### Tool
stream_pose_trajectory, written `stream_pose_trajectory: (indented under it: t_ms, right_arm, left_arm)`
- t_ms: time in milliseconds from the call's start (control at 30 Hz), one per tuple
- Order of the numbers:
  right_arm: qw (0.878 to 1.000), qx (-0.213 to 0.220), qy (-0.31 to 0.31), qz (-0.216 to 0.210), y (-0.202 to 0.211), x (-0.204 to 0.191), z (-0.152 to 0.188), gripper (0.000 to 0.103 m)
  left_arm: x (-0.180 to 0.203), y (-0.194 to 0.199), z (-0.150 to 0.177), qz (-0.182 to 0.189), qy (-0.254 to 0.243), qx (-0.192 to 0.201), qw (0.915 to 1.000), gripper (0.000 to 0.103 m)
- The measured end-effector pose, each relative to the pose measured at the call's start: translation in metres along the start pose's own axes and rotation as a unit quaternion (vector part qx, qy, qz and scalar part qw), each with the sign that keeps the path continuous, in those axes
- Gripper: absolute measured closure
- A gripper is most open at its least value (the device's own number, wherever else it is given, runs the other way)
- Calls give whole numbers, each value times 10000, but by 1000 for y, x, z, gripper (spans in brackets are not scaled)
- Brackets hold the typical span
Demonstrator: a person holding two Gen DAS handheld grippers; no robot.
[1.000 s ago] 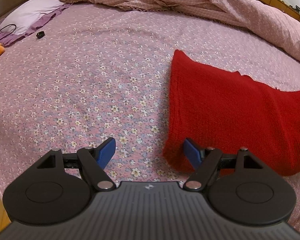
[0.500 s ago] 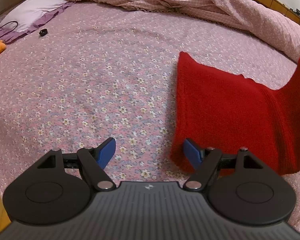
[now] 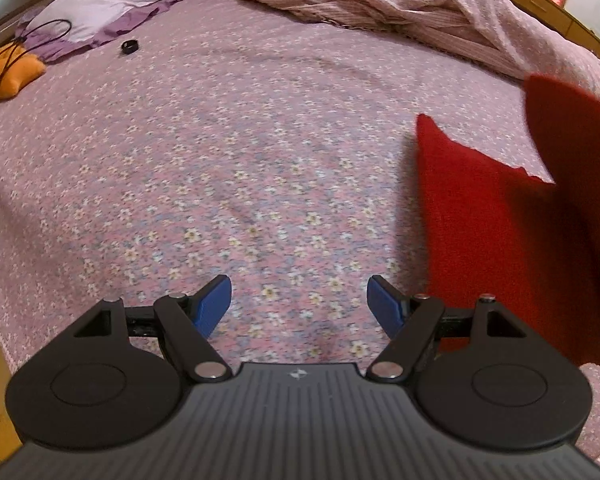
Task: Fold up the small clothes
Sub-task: 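Lift the edge with the right gripper and fold the cardigan in half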
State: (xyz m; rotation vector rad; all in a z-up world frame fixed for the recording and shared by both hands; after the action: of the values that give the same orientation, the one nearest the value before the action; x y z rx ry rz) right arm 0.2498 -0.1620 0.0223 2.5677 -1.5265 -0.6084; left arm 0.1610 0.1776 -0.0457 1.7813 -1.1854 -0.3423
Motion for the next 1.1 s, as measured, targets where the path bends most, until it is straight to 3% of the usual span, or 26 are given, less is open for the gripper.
stream_pose_trajectory:
  t_ms: [333, 600, 733, 967, 1100]
  right_arm:
    - [9965, -706, 422, -136, -31, -39, 48, 75]
    - [9979, -377, 528, -48, -35, -54, 25, 75]
    - [9965, -304, 742, -232, -39, -76, 24, 75]
    - [9901, -909, 942, -503, -59, -106, 76, 75]
    - [9883, -1007, 993, -567, -63, -108, 88, 74]
  left_arm:
    - [-36, -2, -3, -63, 273, -28, 9996, 24]
    - [-60, -1, -8, -143, 426, 13, 9990, 24]
    - [-70, 0, -10, -181, 519, 28, 9985, 24]
    - [-80, 3, -10, -232, 564, 67, 9981, 24]
    - [-79, 3, -9, -214, 578, 57, 9981, 24]
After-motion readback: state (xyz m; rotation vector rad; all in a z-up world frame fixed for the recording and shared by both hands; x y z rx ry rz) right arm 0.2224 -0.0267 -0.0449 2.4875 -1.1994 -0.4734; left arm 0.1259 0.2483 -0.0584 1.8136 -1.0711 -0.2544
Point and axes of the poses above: each gripper's, at about its wrist camera, not at the fingertips, and y roughly against the way its jaws point, x to its right, z to its underside, the point moved 6 cm from there along -y, roughly the way its jaws point, and after that the axes turned 15 degrees about y, right-handed, at the moved point
